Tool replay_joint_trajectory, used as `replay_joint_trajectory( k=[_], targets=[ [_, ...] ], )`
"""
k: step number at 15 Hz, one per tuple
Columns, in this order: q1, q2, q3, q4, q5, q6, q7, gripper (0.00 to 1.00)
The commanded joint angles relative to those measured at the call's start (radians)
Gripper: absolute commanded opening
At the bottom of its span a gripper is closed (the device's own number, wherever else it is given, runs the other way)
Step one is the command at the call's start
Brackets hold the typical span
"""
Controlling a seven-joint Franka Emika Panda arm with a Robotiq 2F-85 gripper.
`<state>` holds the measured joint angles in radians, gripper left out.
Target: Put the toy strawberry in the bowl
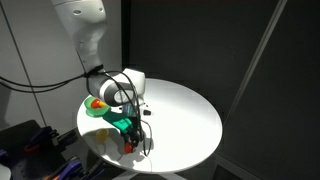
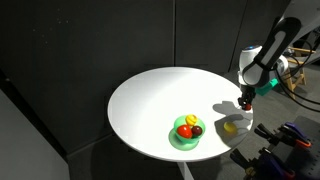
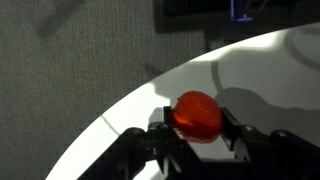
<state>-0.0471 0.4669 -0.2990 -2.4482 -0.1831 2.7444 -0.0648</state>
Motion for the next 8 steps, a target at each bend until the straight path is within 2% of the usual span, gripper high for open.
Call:
replay_joint_trajectory(
  k=[1, 8],
  targets=[
    [0.012, -0.083, -0.011, 0.001, -0.049, -0.081, 0.040, 0.23],
    [-0.010, -0.216, 0.065, -0.007, -0.025, -0.137, 0.007, 0.23]
  ],
)
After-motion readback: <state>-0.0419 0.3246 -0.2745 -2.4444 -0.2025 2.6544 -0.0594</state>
